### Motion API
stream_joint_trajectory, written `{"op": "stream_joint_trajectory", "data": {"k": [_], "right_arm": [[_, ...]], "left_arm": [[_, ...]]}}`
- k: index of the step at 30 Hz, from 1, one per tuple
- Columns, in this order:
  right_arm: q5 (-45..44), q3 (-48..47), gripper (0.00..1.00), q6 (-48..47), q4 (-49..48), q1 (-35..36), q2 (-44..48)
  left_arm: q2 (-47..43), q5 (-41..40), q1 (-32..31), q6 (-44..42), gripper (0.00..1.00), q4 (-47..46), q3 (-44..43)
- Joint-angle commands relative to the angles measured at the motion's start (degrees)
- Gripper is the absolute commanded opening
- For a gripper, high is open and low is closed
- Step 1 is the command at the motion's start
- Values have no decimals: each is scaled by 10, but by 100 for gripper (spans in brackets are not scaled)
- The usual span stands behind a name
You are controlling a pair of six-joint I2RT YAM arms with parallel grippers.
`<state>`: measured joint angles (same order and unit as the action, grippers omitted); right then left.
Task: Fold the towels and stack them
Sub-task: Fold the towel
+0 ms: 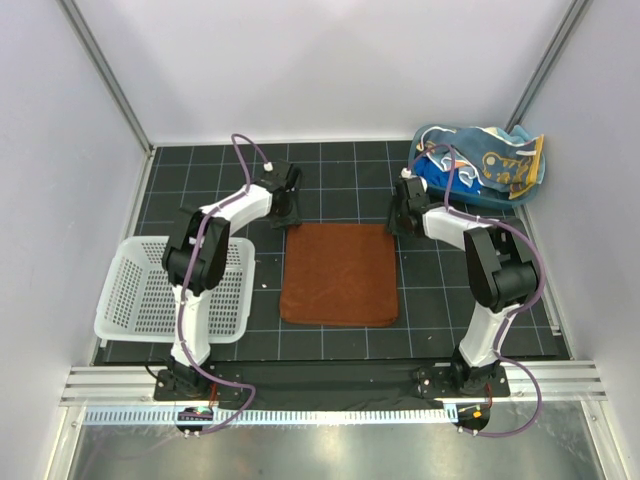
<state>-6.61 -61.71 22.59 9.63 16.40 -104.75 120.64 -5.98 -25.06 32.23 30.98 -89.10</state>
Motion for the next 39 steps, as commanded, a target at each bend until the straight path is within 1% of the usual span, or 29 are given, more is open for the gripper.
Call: {"op": "stream_joint_trajectory", "data": {"k": [1,6,10,11,13,21,22,26,30,35,39], "right_arm": [[25,-11,39,-9,-44,-5,-6],[38,-25,39,-14,-51,-10,-23],[47,-31,34,-15,-59,-11,-35],[48,-37,31,-15,-54,-12,-39],[52,-39,28,-16,-52,-13,-44],[50,-35,24,-17,-45,-13,-43],[51,-36,24,-17,-44,-14,-43],[53,-39,23,-17,-42,-14,-43],[52,-39,23,-17,-41,-14,-41],[54,-41,23,-15,-39,-15,-41],[55,-40,22,-14,-41,-15,-41]], "left_arm": [[9,18,7,-14,42,-45,12],[13,32,16,-15,41,-70,23],[22,49,23,-12,39,-80,23],[27,51,24,-11,38,-82,23],[30,54,24,-10,36,-86,24],[21,58,25,-11,34,-91,37],[20,58,25,-12,38,-92,36],[7,58,30,-12,43,-89,24],[-15,58,35,-12,43,-86,22],[-44,58,38,-16,47,-86,31],[-59,58,37,-16,47,-81,44]]}}
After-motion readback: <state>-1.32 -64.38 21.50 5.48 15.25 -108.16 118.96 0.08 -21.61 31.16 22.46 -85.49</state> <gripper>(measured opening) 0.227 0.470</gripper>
